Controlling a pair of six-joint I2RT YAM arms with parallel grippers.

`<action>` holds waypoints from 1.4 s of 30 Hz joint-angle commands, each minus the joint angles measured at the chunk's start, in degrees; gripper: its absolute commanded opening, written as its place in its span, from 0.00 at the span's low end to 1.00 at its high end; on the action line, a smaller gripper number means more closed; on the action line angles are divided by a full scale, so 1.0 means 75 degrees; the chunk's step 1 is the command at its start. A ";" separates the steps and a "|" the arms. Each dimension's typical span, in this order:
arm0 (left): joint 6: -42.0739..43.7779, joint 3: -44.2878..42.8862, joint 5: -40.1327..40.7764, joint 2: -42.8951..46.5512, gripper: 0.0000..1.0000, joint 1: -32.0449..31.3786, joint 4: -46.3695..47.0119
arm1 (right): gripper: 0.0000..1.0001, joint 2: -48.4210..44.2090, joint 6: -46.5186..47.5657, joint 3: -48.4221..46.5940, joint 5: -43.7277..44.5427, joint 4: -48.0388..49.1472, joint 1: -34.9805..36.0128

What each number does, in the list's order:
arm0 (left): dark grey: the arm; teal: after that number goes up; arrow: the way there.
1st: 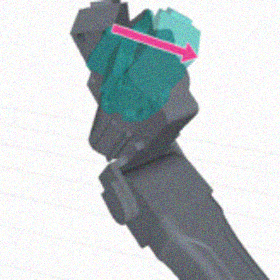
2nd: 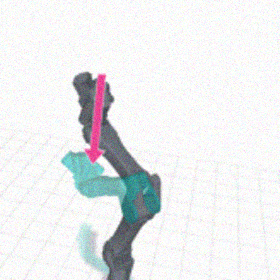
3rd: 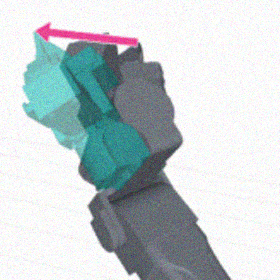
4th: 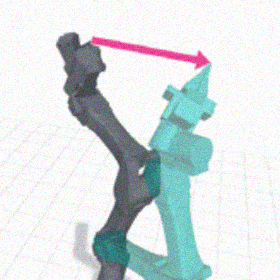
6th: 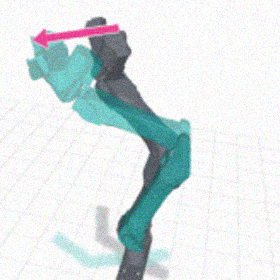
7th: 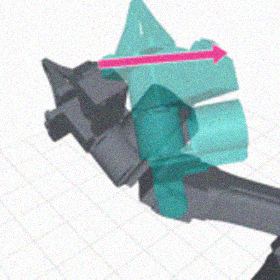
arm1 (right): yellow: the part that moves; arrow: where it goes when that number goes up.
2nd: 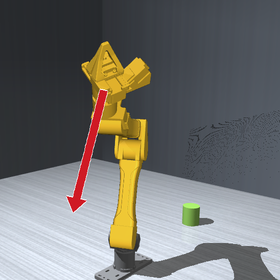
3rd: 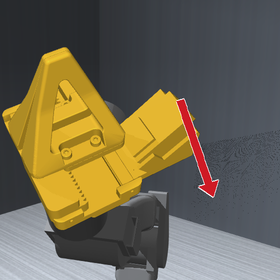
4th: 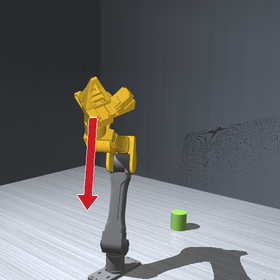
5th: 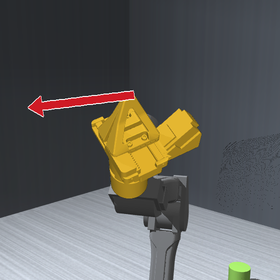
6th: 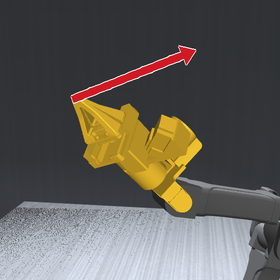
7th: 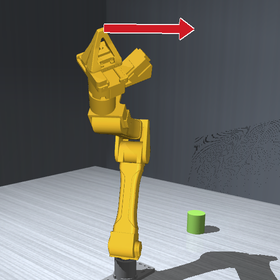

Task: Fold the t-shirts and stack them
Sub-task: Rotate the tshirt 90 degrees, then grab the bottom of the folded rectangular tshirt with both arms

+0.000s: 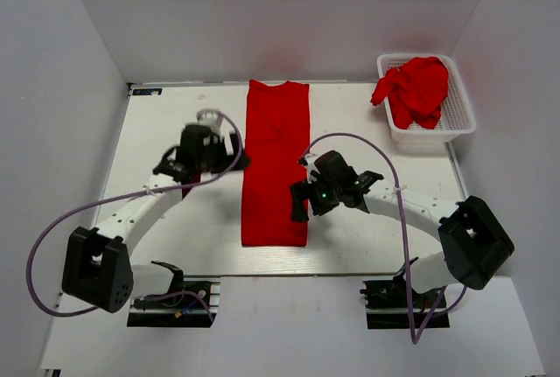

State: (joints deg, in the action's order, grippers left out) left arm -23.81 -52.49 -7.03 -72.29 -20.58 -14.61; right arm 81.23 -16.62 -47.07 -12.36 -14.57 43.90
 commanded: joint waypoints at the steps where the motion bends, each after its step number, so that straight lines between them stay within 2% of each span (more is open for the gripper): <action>1: -0.0820 0.1335 -0.0468 0.0613 1.00 -0.0186 -0.1157 | 0.90 -0.0178 -0.0174 0.0065 -0.0496 -0.0225 0.0030; 4: -0.0891 0.2017 -0.0937 0.1282 1.00 -0.0350 -0.1635 | 0.90 -0.0015 -0.0443 0.0205 -0.0800 -0.0097 0.0018; 9: -0.0739 0.2486 -0.0949 0.1576 1.00 -0.0584 -0.2341 | 0.90 0.0430 -0.0678 0.0288 -0.1269 0.0173 0.0041; 14: -0.0844 0.3131 -0.1629 0.1461 1.00 -0.0923 -0.1417 | 0.88 0.0770 -0.0819 0.0334 -0.1410 0.0184 0.0041; 24: -0.0844 0.3272 -0.1479 0.0569 0.98 -0.1439 -0.0771 | 0.86 0.1040 -0.1088 0.0510 -0.1504 0.0289 0.0030; 26: -0.0844 0.3272 -0.1384 0.0300 0.92 -0.1510 -0.0771 | 0.84 0.1099 -0.1123 0.0568 -0.1493 0.0325 0.0041; 27: -0.0844 0.3272 -0.1383 0.0299 0.82 -0.1580 -0.0771 | 0.83 0.1203 -0.1124 0.0557 -0.1504 0.0302 0.0041; 29: -0.0914 0.3342 -0.1314 0.0124 0.71 -0.1651 -0.0771 | 0.80 0.1274 -0.1170 0.0569 -0.1481 0.0325 0.0041; 30: -0.0915 0.3458 -0.1243 0.0123 0.58 -0.1744 -0.0689 | 0.74 0.1333 -0.1194 0.0569 -0.1516 0.0337 0.0006; 31: -0.0984 0.3529 -0.1243 0.0054 0.53 -0.1744 -0.0689 | 0.70 0.1414 -0.1194 0.0557 -0.1539 0.0325 0.0029; 32: -0.1055 0.3599 -0.1162 0.0053 0.46 -0.1745 -0.0689 | 0.61 0.1438 -0.1205 0.0534 -0.1539 0.0244 0.0041; 33: -0.1055 0.3600 -0.1161 0.0053 0.28 -0.1837 -0.0689 | 0.39 0.1462 -0.1206 0.0534 -0.1505 0.0243 0.0006; 35: -0.1126 0.3717 -0.1161 0.0053 0.00 -0.1909 -0.0689 | 0.19 0.1323 -0.1287 0.0615 -0.1399 0.0231 0.0018; 37: -0.1208 0.3625 -0.0753 0.0181 0.00 -0.1909 -0.0945 | 0.00 0.1135 -0.1334 0.0686 -0.1283 0.0173 0.0029; 42: -0.1290 0.3460 -0.1101 0.0767 0.00 -0.1909 -0.0736 | 0.00 0.0420 -0.1264 0.0908 -0.1328 0.0337 0.0041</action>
State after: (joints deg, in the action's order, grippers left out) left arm -33.39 -26.55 -16.10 -69.45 -34.65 -19.27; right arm 88.44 -26.52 -40.91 -22.17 -12.08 43.94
